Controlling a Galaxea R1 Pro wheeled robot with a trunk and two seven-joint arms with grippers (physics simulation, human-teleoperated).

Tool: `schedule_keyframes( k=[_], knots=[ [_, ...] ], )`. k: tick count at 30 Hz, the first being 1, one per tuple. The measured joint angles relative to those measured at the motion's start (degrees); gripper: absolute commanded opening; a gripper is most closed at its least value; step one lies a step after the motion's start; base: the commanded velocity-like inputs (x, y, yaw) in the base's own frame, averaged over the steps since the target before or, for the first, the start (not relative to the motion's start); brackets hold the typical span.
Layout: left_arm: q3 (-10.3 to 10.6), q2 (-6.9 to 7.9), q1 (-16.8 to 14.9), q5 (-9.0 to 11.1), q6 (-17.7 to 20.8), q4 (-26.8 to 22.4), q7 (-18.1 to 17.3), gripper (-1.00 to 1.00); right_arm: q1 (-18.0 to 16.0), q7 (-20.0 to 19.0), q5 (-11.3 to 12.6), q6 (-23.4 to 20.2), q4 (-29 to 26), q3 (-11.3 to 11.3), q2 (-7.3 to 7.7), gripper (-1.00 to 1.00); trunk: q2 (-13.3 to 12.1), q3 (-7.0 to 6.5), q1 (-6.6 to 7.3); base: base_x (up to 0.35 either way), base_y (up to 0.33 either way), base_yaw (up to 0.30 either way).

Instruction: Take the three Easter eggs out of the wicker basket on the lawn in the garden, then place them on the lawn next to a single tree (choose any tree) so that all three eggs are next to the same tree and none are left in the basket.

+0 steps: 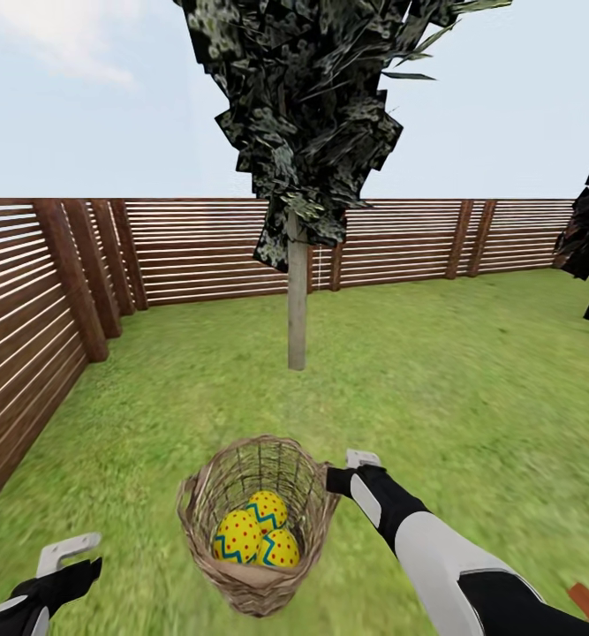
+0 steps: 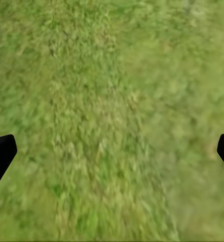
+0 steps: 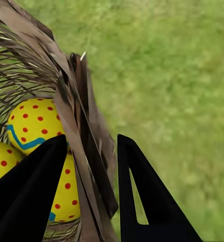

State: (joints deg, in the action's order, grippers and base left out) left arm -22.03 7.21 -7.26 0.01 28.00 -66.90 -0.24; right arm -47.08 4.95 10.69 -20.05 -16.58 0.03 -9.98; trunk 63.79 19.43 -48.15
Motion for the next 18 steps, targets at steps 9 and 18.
schedule_keyframes(
  k=[9,18],
  knots=[
    [0.0,0.0,0.0,-0.2,0.0,0.0,0.0,1.0,0.0,-2.3,-0.1,0.0,0.0,0.1,0.0,-1.0,0.0,0.0,0.0,0.32,0.0,0.101],
    [0.0,-0.05,-0.1,-0.4,0.0,0.0,0.0,1.0,0.0,-2.3,-0.2,0.0,0.0,0.1,0.0,-1.0,0.0,0.0,0.0,0.32,0.0,0.006]
  ],
)
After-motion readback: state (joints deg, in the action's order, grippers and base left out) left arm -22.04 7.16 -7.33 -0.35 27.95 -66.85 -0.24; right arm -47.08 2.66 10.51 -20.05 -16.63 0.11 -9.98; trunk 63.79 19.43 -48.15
